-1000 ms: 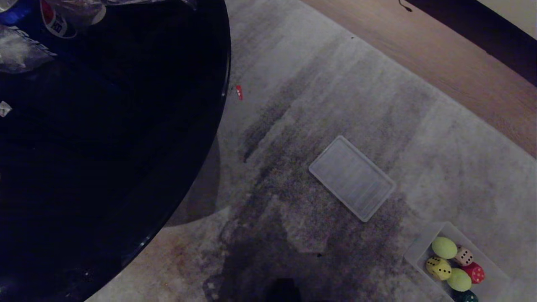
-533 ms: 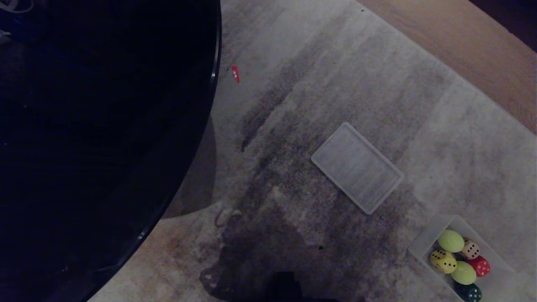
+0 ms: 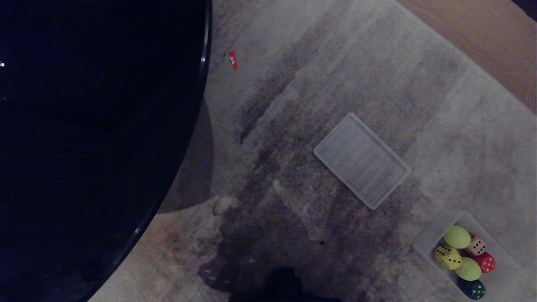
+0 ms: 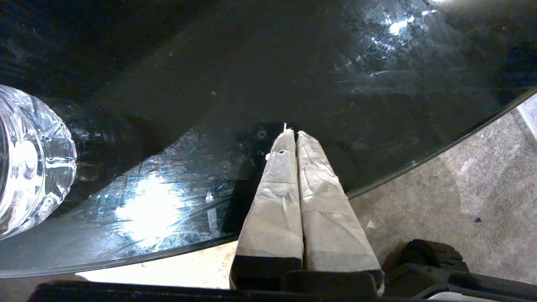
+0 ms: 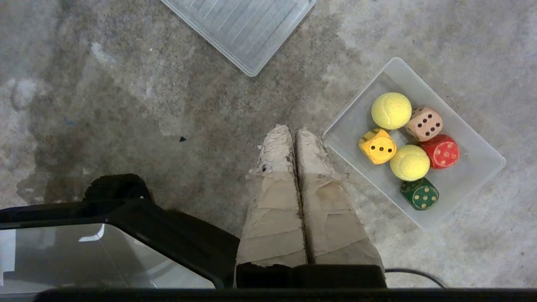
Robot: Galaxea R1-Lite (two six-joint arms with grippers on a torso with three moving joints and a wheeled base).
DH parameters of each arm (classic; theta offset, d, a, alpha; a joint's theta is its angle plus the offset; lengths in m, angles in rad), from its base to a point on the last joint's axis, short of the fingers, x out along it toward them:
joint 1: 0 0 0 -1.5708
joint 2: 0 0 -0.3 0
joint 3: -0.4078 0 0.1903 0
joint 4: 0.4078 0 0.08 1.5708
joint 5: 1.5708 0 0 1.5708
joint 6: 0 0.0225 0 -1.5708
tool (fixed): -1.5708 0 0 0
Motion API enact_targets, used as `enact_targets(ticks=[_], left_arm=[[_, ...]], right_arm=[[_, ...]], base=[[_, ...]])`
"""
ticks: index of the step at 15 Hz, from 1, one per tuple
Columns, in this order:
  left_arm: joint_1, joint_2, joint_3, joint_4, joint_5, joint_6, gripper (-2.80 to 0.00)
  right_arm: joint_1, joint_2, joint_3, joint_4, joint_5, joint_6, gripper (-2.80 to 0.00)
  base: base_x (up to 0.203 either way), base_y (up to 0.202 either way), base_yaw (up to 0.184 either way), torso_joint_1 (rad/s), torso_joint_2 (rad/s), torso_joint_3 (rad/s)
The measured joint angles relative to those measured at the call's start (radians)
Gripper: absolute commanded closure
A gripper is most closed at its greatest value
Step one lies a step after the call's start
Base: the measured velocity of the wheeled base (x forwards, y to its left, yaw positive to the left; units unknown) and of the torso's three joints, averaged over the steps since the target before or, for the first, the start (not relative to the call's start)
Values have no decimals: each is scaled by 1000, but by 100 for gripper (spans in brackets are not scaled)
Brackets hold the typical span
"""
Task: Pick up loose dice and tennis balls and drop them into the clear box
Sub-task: Close the lid
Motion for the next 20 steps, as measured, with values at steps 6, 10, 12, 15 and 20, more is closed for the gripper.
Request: enact_targets(ticks=[6,10,12,15,20], left_arm=[[0,0,1,8,0,0,0],[-1,0,5,28,-2,0,0],[0,0,2,21,-1,1,0],[0,0,1,15,-1,1,0],[0,0,1,12,-1,3,0]], right_arm=[[0,0,0,0,0,0,0],[0,0,0,0,0,0,0],[1,0,0,0,0,0,0],[0,0,0,0,0,0,0],[0,0,0,0,0,-1,0]], base=[[-50,0,0,0,0,-1],[-181,0,-1,4,4,0],[-122,0,0,2,2,3],[0,0,0,0,0,0],[0,0,0,0,0,0]])
